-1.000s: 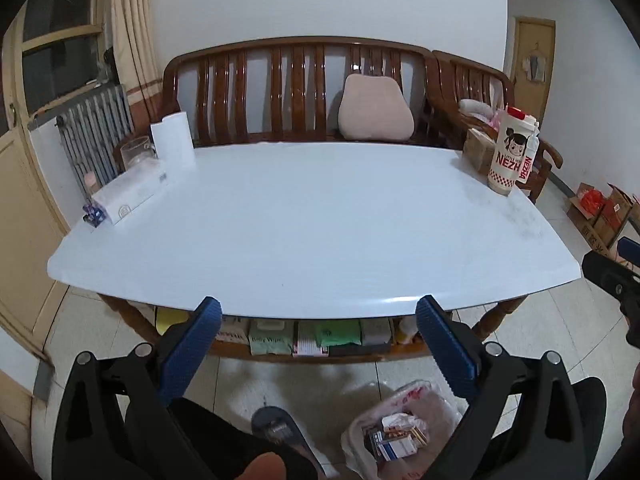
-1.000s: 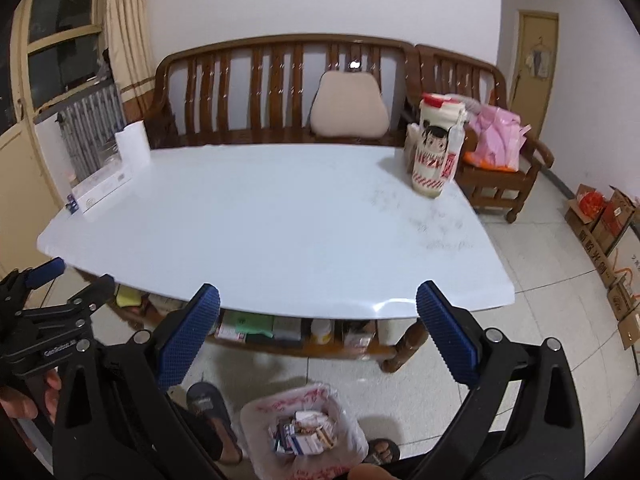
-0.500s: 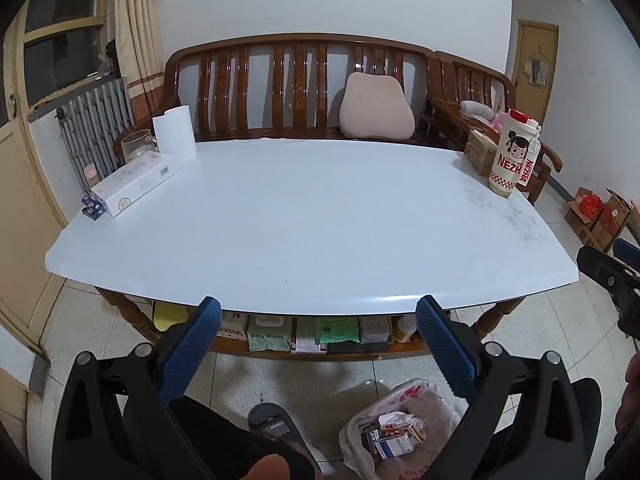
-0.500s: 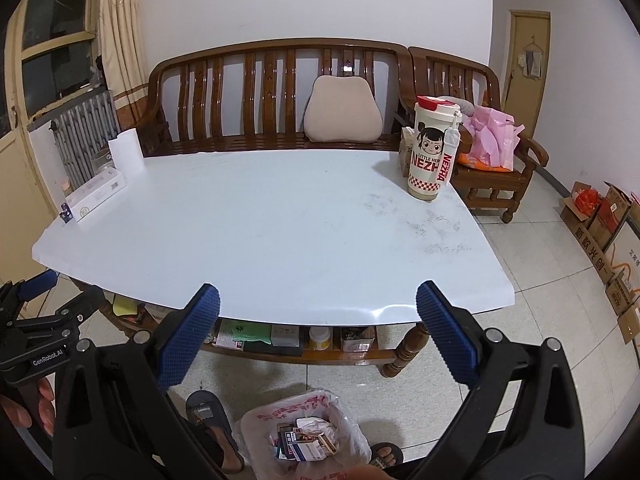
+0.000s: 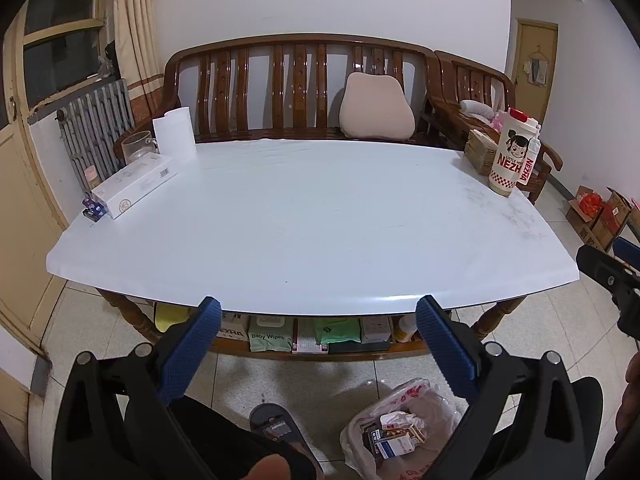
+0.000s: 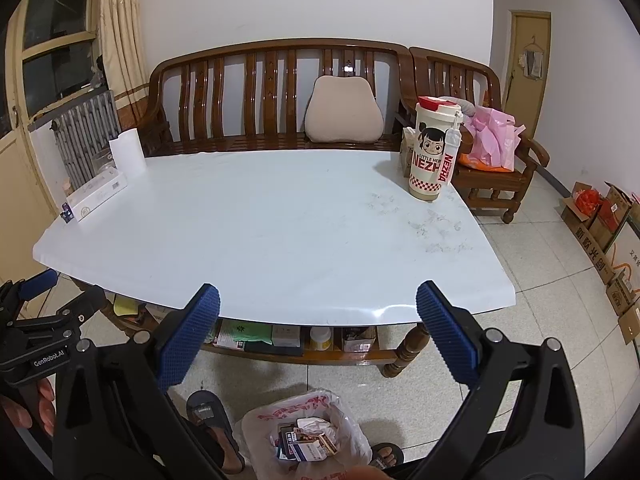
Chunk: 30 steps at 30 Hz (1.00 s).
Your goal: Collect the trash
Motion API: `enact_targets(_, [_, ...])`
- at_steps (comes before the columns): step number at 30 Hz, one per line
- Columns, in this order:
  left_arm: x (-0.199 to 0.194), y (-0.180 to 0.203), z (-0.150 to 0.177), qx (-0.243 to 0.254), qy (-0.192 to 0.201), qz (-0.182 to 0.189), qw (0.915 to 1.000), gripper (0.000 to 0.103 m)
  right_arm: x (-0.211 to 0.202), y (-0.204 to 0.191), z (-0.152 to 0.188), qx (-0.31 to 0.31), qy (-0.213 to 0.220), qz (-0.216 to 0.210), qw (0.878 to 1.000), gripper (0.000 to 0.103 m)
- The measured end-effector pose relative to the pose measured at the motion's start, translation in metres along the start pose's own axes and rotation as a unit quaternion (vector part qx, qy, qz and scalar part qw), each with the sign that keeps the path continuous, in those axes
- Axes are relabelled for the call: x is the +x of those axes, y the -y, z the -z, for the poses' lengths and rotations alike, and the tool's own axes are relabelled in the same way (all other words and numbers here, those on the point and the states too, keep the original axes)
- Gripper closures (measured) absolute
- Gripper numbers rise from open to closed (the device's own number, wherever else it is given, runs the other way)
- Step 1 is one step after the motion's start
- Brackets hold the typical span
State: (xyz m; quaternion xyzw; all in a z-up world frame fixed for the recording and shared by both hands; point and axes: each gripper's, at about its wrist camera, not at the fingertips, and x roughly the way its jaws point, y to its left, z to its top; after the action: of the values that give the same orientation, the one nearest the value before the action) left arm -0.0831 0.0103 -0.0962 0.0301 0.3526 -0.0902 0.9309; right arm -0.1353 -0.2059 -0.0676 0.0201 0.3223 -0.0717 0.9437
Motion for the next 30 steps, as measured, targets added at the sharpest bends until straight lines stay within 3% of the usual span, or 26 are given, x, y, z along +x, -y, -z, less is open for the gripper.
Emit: enact_targets(30, [0.0017, 0.0021, 0.001, 0.003, -0.004, -0.009, 0.9999, 0.008, -0.0013, 0.0027, -0.002, 0.004, -0.003, -0.004, 1.0, 0.007])
